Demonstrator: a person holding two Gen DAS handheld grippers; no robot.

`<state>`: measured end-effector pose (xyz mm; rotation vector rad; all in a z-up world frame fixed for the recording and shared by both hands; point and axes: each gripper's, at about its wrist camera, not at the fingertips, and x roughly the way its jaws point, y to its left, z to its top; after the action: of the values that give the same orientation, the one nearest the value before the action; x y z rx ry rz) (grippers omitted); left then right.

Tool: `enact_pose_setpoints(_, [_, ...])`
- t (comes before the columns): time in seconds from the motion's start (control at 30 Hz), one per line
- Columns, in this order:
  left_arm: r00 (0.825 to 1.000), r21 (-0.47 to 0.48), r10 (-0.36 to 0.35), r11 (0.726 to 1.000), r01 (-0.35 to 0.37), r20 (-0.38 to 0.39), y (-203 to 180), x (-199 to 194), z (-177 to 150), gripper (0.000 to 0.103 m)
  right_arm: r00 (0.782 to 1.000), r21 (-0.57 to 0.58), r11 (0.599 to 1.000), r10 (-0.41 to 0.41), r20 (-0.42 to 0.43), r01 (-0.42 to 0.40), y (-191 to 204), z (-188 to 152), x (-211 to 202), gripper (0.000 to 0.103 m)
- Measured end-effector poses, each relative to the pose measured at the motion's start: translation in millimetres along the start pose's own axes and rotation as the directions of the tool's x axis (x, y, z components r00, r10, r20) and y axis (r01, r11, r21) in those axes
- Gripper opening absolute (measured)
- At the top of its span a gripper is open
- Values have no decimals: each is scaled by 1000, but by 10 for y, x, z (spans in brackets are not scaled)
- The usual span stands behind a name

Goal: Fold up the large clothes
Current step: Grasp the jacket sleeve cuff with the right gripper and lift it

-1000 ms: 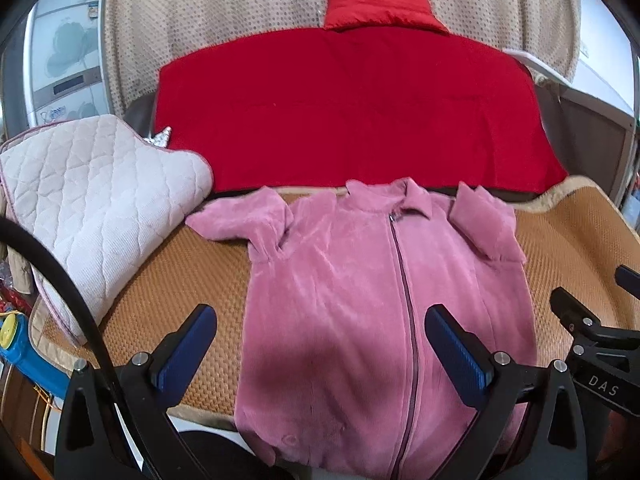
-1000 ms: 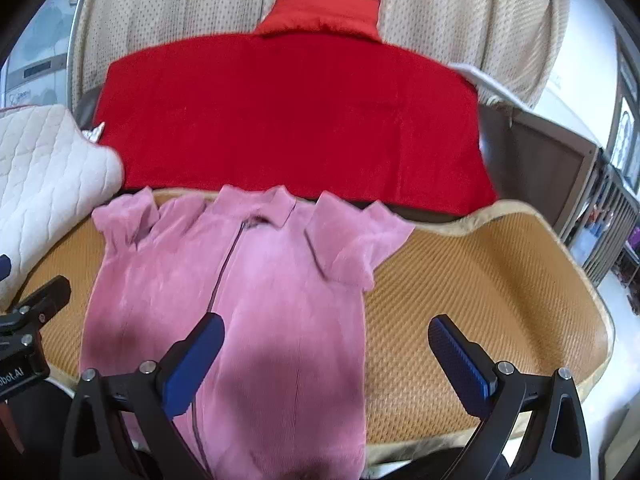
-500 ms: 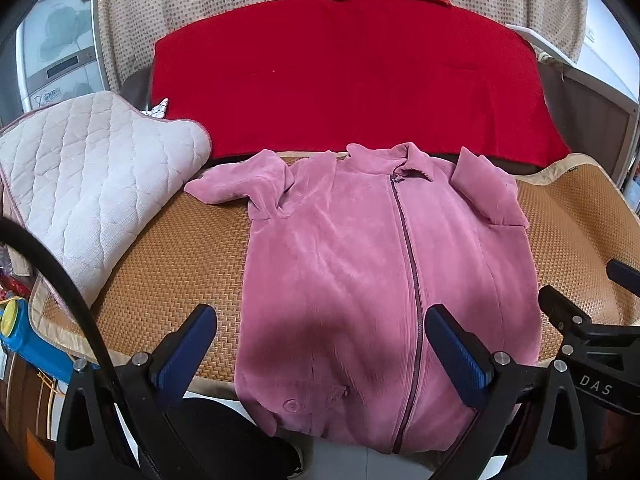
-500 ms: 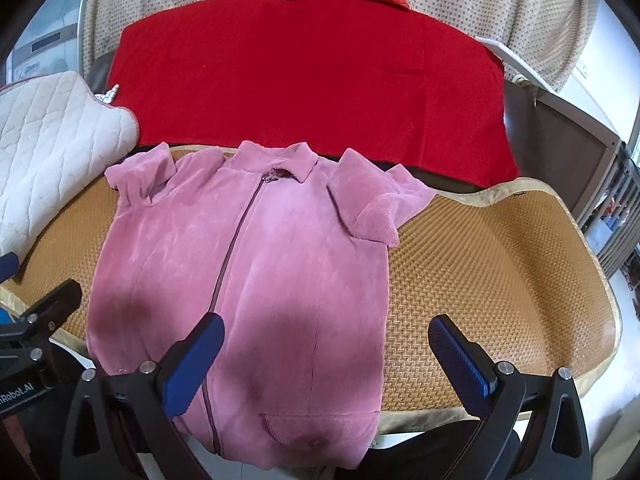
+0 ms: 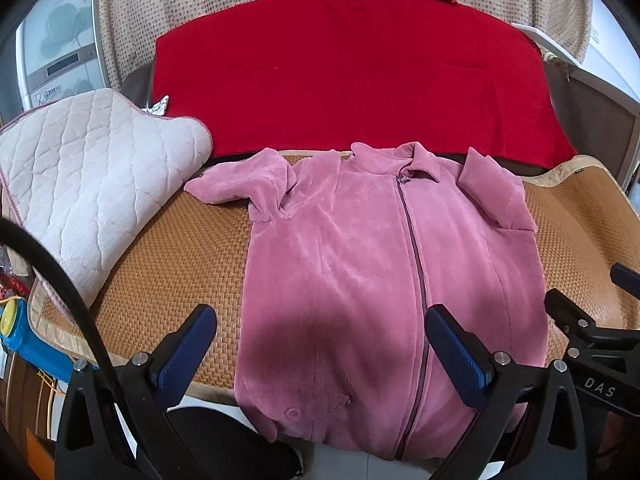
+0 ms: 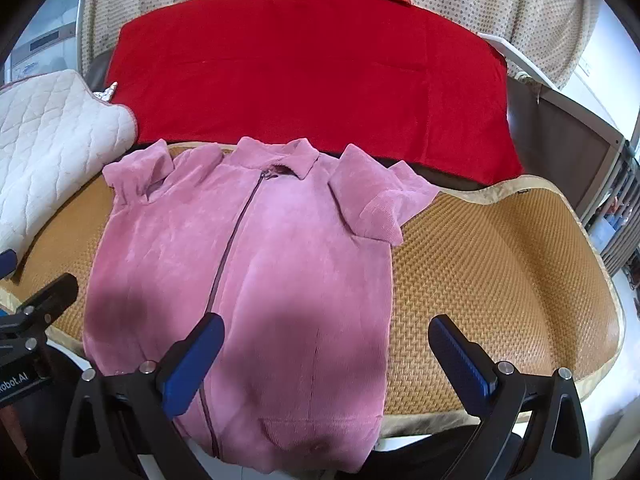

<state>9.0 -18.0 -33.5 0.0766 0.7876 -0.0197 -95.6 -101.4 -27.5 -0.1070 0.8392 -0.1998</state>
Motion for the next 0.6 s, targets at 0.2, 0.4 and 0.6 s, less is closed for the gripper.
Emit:
enact_pose_setpoints(0.2, [1000,11,3,1000,-3,-9,-38,344,226,103,999,11,1000,-13,36,13,-118,187,175,103])
enact_pose_setpoints(0.4, [999,-18,-13,1000,12,-37,-92,964,508,103,993,152,982,105,61,-113,-616,536,642,103])
enact_pose_setpoints(0.6, [997,-39,-55,998,53,-62,-193,1507,668,103,935,577,744,334,116,-337,-1720,693,1518,84])
